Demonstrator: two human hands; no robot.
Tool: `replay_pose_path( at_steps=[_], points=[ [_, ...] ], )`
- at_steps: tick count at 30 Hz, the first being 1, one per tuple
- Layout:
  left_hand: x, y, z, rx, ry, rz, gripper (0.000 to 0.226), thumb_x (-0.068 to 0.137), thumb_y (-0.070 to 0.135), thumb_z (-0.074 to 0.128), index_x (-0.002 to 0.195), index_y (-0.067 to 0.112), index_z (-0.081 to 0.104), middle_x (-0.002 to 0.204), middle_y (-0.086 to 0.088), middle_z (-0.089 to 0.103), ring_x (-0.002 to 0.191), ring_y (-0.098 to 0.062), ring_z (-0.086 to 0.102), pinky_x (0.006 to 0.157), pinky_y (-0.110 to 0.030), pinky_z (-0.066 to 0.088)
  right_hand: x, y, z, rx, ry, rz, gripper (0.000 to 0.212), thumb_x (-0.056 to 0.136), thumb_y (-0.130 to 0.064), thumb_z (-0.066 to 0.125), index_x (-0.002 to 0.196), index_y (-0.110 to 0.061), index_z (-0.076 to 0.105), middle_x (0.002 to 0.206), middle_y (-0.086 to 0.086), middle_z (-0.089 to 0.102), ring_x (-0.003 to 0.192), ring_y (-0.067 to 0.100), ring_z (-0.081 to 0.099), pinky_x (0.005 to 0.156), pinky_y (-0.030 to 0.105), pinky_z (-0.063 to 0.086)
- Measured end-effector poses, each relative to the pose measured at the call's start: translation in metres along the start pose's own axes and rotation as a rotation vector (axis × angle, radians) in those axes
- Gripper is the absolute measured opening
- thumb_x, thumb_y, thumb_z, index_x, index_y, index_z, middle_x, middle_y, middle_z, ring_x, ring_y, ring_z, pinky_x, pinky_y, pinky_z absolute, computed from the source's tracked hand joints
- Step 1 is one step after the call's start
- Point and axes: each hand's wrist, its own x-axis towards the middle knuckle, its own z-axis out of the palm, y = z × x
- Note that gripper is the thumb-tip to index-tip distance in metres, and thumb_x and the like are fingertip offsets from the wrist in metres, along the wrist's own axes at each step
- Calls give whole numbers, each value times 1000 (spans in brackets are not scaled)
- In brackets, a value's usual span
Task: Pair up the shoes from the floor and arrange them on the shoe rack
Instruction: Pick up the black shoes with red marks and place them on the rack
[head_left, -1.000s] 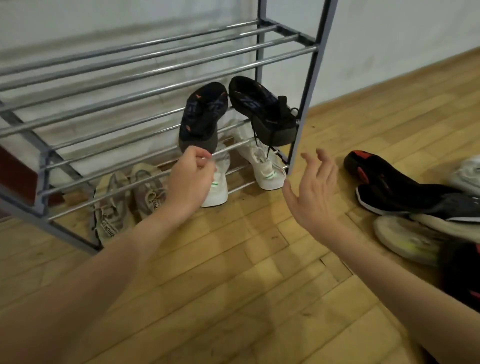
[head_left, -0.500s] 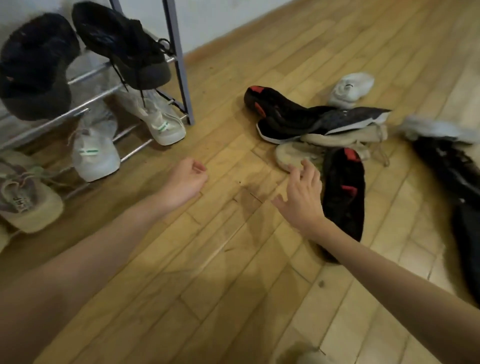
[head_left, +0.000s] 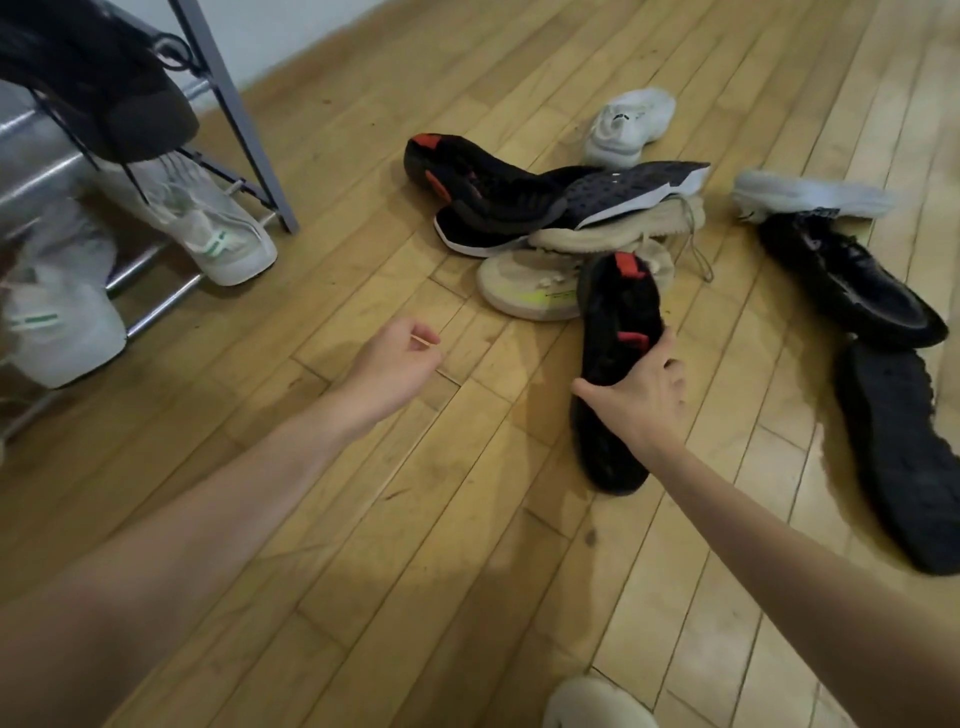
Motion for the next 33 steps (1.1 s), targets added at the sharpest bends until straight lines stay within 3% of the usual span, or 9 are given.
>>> replay_pose_path(
  at_steps=[4,7,12,14,19,26,28,31,33],
  points=[
    [-3,2,-4,-45,5,-6,20,89,14,55,109,11,59,97,-8,62,87,-19,61,77,-39,53,-10,8,4,202,-25,-27,116,63,-46,75,152,-17,7,147,14,33,135,33,35,110,52,34],
    [-7,-2,-15,-69,-19,-32,28,91,29,57,112,11,58,98,-3,64,84,-14,61,66,-26,49,-29,14,12,157,-82,-163,116,61,-40,80,152,-14,11,149,10,33,138,30,32,116,50,24],
    [-22,-19,-31,-100,-130,-91,35,87,52,57,109,24,58,113,-2,64,103,-18,64,91,-39,53,-49,11,19,-55,-244,-575,120,56,-38,81,151,-15,11,136,6,41,126,24,36,113,40,17],
    [-28,-30,-36,-108,-166,-104,49,83,56,58,119,22,57,121,-2,61,114,-18,59,97,-39,50,-51,3,21,-120,-292,-724,120,55,-36,79,151,-14,11,134,5,41,126,23,35,114,37,13],
    [-39,-58,-43,-52,-161,-135,88,57,65,77,132,26,51,125,1,57,111,-13,58,92,-33,53,-52,-21,23,-188,-388,-960,117,53,-40,75,149,-15,14,133,4,43,128,23,35,116,38,12],
    [-41,-86,-51,-63,-77,-257,117,32,85,71,129,21,52,122,-4,60,109,-21,60,97,-43,50,-52,-50,30,-233,-467,-1151,118,54,-41,77,150,-20,11,134,0,44,129,20,36,115,34,10],
    [-39,-85,-53,-126,-47,-283,114,38,81,73,128,14,51,117,-6,64,105,-21,63,91,-41,54,-48,-61,33,-261,-483,-1187,117,56,-40,77,151,-21,11,135,0,43,130,20,35,115,37,12],
    [-29,-85,-55,-189,92,-266,74,65,59,76,119,12,53,111,-7,65,99,-20,63,82,-36,54,-31,-79,37,-322,-516,-1196,115,61,-44,78,152,-21,11,141,3,40,135,22,31,118,42,11],
    [-27,-89,-63,-223,202,-253,62,70,52,76,113,14,51,102,-1,63,94,-17,61,85,-36,52,-14,-93,34,-335,-551,-1166,113,61,-59,75,151,-22,17,145,4,38,138,24,28,118,46,13]
  ],
)
